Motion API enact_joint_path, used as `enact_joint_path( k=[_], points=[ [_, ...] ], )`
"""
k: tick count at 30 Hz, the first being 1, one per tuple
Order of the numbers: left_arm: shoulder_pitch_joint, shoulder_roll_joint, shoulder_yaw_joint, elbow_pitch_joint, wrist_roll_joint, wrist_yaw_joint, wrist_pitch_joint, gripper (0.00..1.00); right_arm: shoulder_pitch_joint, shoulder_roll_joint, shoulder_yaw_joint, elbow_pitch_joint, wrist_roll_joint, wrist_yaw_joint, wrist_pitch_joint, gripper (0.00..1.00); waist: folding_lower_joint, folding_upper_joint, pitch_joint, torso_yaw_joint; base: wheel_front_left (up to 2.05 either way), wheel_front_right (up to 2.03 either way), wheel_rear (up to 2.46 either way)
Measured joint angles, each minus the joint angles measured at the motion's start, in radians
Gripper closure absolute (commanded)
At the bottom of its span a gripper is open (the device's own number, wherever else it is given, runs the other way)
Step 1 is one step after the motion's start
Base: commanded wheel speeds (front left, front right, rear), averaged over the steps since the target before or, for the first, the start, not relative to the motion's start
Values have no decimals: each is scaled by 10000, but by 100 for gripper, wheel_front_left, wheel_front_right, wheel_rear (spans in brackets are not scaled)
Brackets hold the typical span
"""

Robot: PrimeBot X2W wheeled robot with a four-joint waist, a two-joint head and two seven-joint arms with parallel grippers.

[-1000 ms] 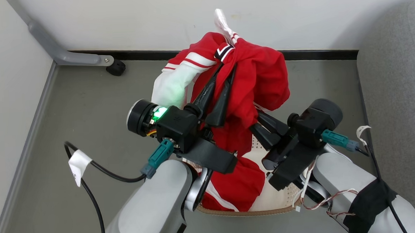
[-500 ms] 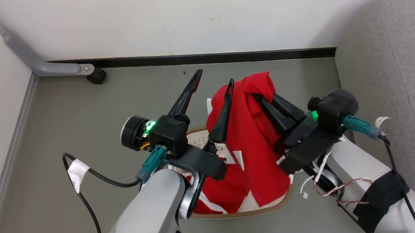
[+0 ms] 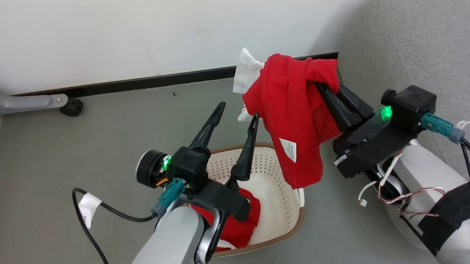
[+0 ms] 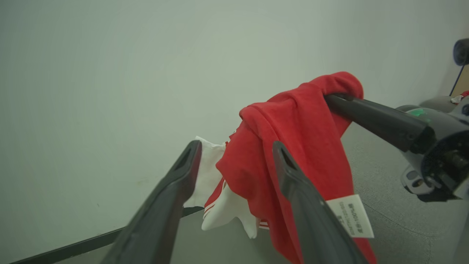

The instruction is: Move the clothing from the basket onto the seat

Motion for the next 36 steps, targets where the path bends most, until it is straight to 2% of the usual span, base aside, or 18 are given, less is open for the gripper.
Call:
enact_joint_path(
  k=[19, 36],
  points=[
    [419, -27, 67, 311, 46, -539, 0, 0, -5, -157, -265, -67, -6, 0, 0, 100, 0, 0, -109, -1883, 0, 0, 0],
    [1206, -42, 121, 631, 115, -790, 0, 0, 105, -343, -838, -286, -109, 0, 0, 100, 0, 0, -449, -3349, 0, 0, 0]
  ],
)
